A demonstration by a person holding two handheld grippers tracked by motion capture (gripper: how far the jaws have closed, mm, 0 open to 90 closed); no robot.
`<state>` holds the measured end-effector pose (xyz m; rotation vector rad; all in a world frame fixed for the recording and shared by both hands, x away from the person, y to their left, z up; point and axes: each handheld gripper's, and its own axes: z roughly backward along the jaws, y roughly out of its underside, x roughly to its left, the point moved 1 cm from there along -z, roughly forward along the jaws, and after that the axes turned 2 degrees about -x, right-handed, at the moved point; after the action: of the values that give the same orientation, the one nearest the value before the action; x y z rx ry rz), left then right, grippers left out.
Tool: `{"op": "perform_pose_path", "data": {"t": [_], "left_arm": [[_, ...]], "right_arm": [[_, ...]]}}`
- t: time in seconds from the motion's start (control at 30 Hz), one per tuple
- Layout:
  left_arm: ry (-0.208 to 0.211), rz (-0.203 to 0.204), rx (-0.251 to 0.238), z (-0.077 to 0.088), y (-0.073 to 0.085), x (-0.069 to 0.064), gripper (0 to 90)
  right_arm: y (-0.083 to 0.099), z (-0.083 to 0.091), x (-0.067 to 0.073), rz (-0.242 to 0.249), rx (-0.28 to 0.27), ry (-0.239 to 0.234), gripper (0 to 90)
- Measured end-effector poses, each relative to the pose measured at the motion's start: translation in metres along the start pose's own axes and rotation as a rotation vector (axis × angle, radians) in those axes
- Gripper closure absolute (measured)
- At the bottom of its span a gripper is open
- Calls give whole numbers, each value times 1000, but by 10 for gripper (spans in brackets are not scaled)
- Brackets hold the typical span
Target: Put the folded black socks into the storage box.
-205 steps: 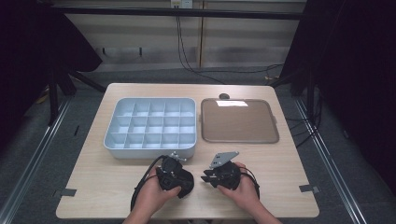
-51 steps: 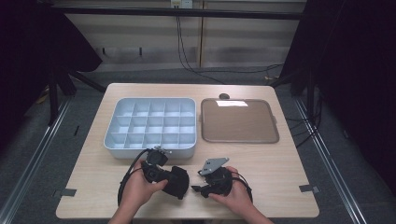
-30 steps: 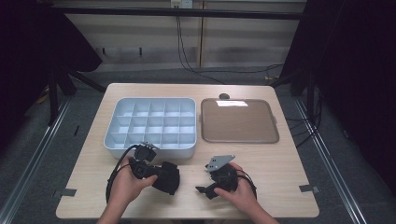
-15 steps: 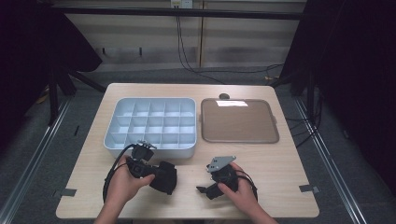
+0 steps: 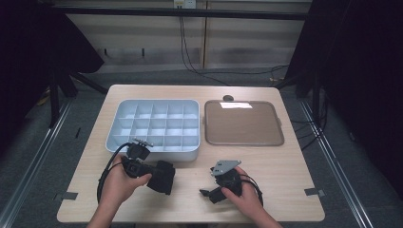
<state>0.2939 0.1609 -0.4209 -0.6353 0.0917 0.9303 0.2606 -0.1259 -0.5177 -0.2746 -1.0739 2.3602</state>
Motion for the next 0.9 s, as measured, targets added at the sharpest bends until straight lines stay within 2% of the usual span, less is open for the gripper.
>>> {"op": "perform_pose_path", "data": {"t": [0.27,0.3,0.4,0.47,0.57,0.9], "left_arm": [[-5,0,25,6,-8,5,717],[-7,14,24,6,-9,6,717],[-19,-1,47,10,-13,8,717],[-24,11,38,12,-15,8,717],[-26,-1,58,16,-18,9,717],[-48,1,80,29,-26,12,716]], "right_arm": [[0,0,0,0,0,0,117],[0,0,0,0,0,0,117],[0,0,0,0,0,0,117],[0,0,0,0,0,0,117],[0,0,0,0,0,0,117],[0,0,0,2,-3,0,117]]}}
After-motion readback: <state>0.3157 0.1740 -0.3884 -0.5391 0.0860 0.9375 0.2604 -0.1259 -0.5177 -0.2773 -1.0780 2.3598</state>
